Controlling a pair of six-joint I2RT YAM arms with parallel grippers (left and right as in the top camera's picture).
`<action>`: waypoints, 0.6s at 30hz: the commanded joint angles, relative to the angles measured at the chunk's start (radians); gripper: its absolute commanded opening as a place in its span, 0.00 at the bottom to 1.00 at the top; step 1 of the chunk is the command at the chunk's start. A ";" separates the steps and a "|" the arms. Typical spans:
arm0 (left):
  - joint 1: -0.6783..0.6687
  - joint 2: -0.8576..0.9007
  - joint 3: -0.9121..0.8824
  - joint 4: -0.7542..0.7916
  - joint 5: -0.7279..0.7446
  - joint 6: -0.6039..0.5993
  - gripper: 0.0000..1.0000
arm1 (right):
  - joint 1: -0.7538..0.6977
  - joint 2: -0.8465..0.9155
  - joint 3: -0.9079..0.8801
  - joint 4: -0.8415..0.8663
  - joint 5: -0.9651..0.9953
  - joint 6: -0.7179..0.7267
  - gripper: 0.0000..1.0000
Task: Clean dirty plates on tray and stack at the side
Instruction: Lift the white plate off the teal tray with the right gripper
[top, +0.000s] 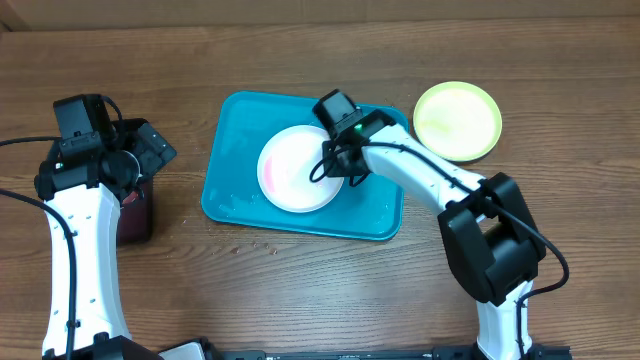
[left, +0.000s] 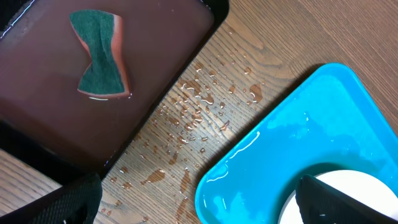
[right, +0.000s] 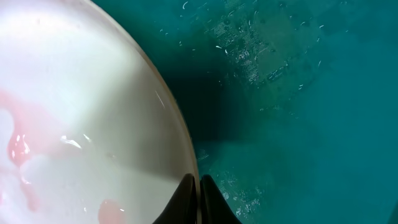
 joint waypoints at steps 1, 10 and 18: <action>0.000 0.008 -0.010 0.001 -0.002 -0.014 1.00 | 0.040 0.008 0.031 -0.005 0.158 -0.011 0.04; 0.000 0.008 -0.010 0.001 -0.002 -0.014 1.00 | 0.130 0.008 0.174 -0.096 0.467 -0.011 0.04; 0.000 0.008 -0.010 0.001 -0.002 -0.014 0.99 | 0.170 0.008 0.298 -0.142 0.682 -0.013 0.04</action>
